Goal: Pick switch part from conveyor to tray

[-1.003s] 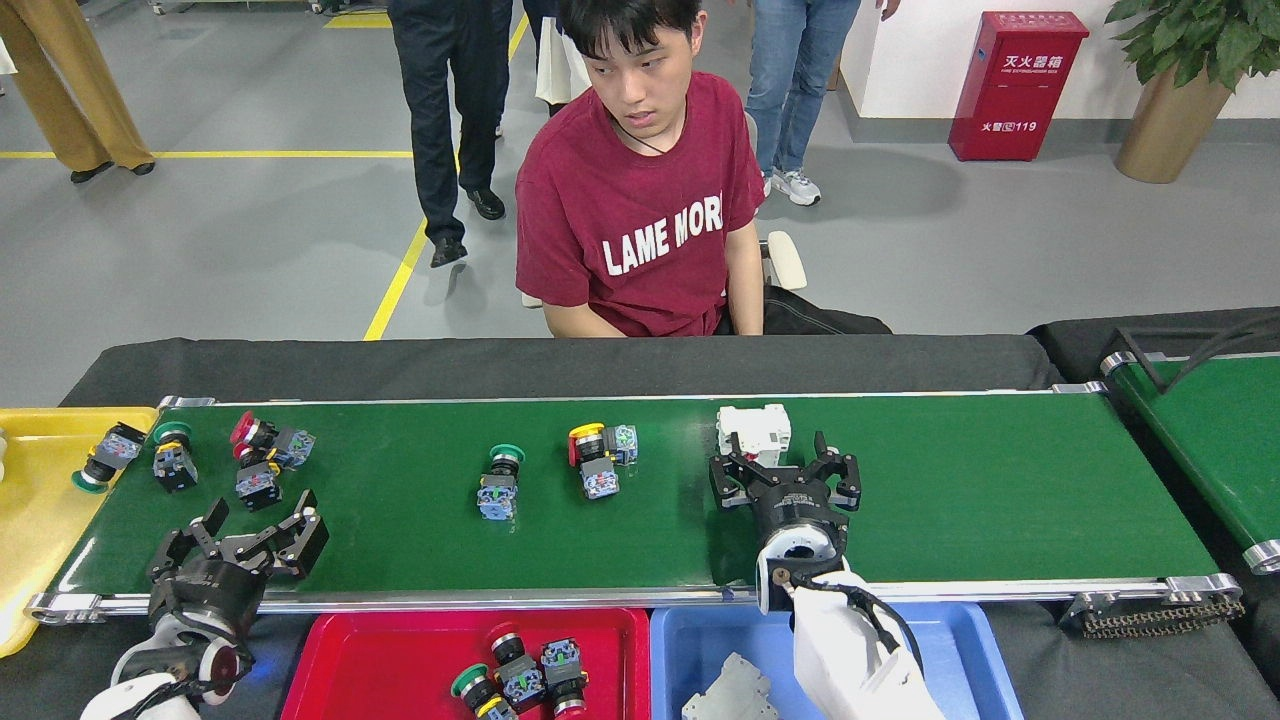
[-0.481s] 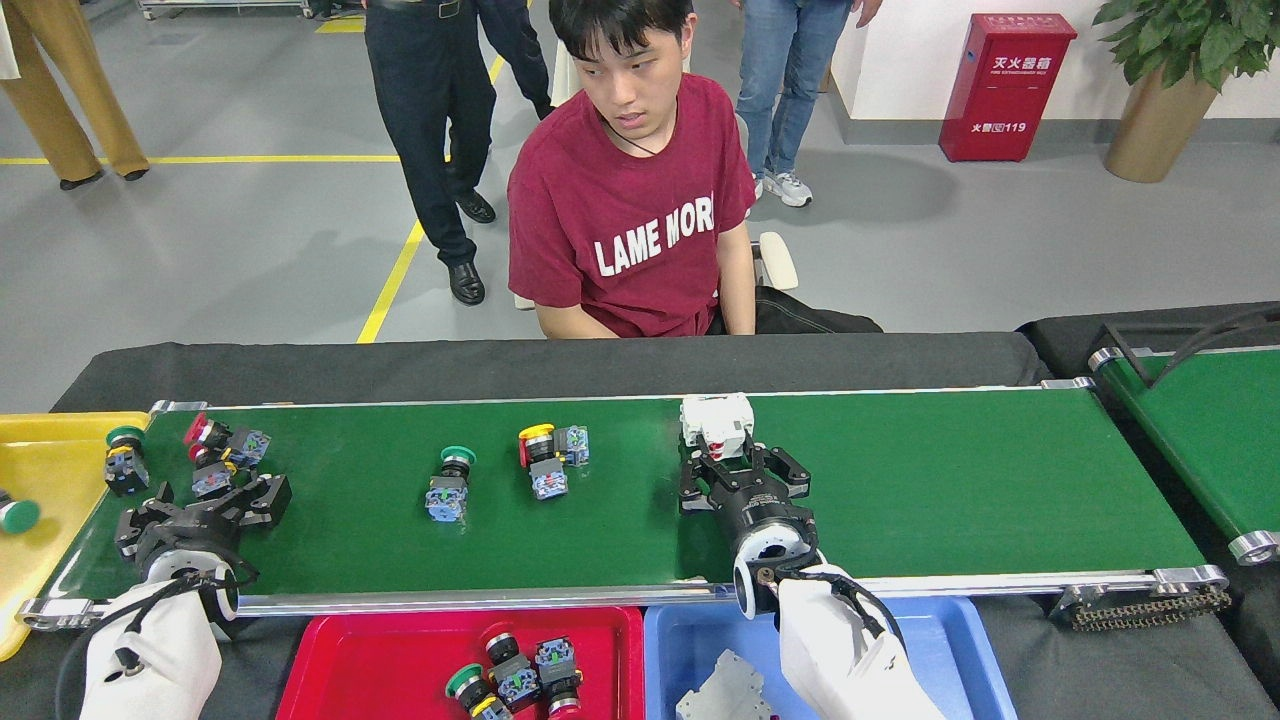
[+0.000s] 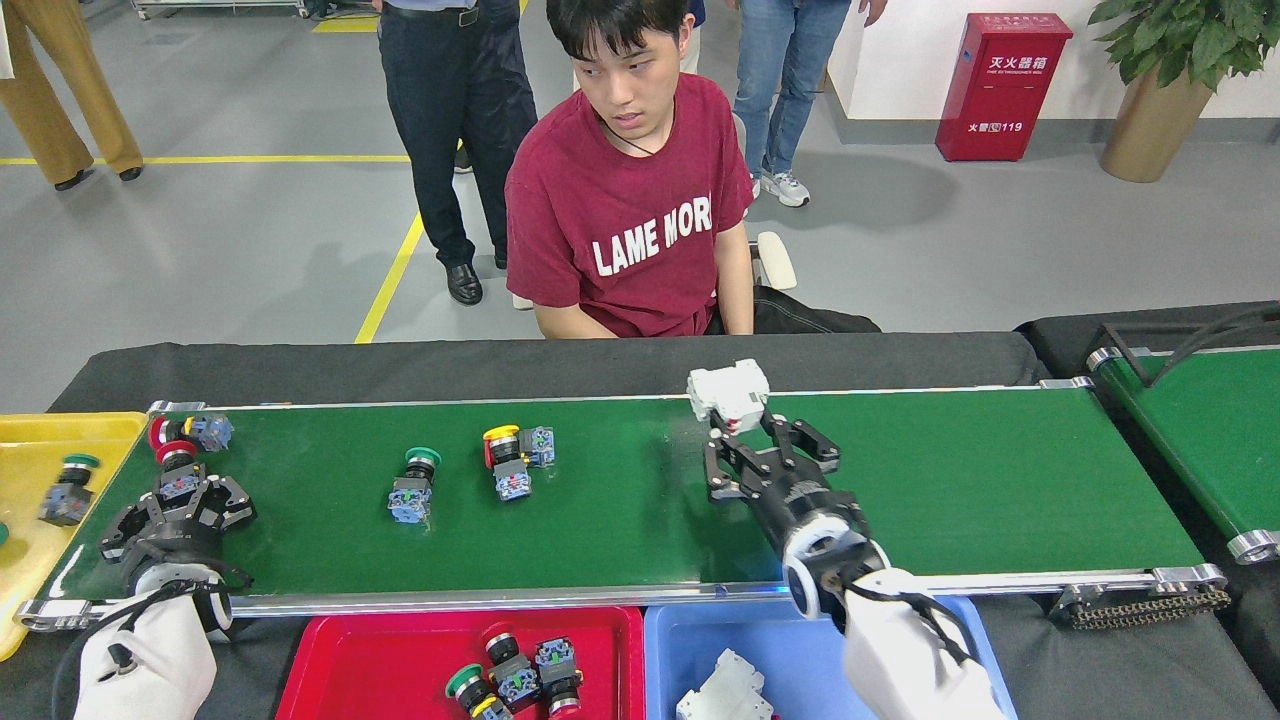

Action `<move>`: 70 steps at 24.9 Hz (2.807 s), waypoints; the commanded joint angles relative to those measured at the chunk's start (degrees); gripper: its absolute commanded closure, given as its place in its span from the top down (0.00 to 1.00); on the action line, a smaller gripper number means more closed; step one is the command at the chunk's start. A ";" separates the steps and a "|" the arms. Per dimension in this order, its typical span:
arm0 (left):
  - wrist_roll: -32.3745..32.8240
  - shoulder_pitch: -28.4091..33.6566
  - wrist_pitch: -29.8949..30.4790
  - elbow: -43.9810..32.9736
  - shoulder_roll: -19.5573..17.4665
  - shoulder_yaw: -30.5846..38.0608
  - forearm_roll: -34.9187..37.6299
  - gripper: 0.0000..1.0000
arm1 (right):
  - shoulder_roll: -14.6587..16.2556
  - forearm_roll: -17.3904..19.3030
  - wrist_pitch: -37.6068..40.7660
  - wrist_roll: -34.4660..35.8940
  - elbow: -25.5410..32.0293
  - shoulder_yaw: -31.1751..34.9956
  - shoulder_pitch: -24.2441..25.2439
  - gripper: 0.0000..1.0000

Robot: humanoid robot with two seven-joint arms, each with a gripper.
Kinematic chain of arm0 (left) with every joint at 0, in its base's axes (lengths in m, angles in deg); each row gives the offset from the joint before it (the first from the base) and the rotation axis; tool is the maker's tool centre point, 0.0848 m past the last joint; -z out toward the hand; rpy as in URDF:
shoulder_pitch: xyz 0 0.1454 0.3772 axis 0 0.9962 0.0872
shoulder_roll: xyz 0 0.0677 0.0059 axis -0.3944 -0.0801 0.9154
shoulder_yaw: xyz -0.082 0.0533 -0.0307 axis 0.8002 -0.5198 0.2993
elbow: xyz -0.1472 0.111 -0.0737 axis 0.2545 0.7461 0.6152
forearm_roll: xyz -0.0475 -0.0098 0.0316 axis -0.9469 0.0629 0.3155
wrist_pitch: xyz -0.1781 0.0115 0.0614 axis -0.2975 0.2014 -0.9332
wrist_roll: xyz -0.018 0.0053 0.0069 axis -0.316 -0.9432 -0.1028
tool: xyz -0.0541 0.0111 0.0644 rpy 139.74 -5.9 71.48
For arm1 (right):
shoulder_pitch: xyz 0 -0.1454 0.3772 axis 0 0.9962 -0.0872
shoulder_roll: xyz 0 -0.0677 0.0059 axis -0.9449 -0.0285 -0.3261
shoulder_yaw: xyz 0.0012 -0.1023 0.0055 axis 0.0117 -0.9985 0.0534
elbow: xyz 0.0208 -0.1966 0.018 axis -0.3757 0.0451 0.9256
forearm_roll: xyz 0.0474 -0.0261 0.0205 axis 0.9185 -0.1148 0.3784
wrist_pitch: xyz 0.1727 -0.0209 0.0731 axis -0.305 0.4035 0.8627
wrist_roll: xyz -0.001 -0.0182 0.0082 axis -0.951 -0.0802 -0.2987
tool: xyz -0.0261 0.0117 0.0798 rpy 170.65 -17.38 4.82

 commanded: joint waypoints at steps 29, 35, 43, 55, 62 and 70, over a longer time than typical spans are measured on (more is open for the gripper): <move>4.99 38.87 11.26 -45.99 3.69 14.26 -1.14 1.00 | 1.94 3.34 39.57 -8.19 9.55 37.38 31.01 0.98; 9.74 33.95 13.90 -45.73 0.44 14.08 -6.85 1.00 | 1.15 7.12 39.57 -8.90 9.82 37.99 29.42 0.98; 11.84 15.93 14.87 -27.18 -1.67 13.20 -2.19 1.00 | -3.24 8.08 39.57 -9.86 9.64 39.49 14.92 0.98; 10.00 3.89 11.26 -6.26 -3.69 8.99 -0.52 0.99 | -9.22 -9.14 7.66 -9.42 12.10 35.71 12.81 0.98; 2.26 -5.42 4.23 8.94 -4.48 3.10 -0.61 0.22 | -11.59 -16.09 5.20 3.15 15.79 34.39 20.37 0.98; -3.10 0.73 9.51 2.09 -5.10 0.02 -1.14 0.02 | -12.21 -17.32 5.38 9.30 15.97 31.93 22.83 0.98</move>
